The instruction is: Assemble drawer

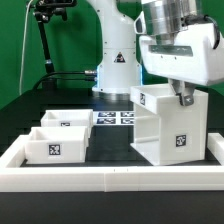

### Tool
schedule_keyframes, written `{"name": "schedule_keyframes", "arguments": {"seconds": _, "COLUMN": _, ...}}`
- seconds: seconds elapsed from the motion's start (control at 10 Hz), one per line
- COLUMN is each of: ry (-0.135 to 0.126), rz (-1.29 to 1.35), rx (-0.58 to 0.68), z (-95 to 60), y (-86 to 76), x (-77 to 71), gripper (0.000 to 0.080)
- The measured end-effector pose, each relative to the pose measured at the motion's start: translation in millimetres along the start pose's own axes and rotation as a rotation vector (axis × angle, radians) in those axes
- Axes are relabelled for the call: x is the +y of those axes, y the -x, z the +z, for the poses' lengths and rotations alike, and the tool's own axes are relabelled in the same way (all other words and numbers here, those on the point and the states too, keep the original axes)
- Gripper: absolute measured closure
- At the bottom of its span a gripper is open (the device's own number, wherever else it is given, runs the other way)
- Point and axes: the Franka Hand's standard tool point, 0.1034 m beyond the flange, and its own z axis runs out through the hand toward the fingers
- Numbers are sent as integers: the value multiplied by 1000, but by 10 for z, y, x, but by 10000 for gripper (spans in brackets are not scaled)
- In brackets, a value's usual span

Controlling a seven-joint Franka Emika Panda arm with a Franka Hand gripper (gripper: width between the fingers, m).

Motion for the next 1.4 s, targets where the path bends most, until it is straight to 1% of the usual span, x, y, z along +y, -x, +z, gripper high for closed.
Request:
{"name": "schedule_keyframes", "arguments": {"seconds": 0.2, "ry": -17, "rz": 24, "rx": -3, "z": 2, "y": -1, "x": -156, "gripper": 762}}
{"name": "schedule_keyframes", "arguments": {"seconds": 0.4, "ry": -35, "rz": 21, "rx": 0, "z": -13, "y": 1, "x": -239, "gripper": 762}}
{"name": "schedule_keyframes", "arguments": {"seconds": 1.0, "ry": -33, "rz": 13, "rx": 0, "z": -9, "y": 16, "x": -237, "gripper": 762}}
{"name": "schedule_keyframes", "arguments": {"seconds": 1.1, "ry": -16, "rz": 113, "rx": -7, "z": 18, "y": 80, "x": -216, "gripper": 762}}
{"name": "schedule_keyframes", "arguments": {"seconds": 1.2, "ry": -17, "rz": 147, "rx": -11, "z": 26, "y": 118, "x": -256, "gripper": 762}}
{"name": "schedule_keyframes", "arguments": {"seconds": 1.4, "ry": -30, "rz": 165, "rx": -10, "z": 20, "y": 86, "x": -364, "gripper": 762}}
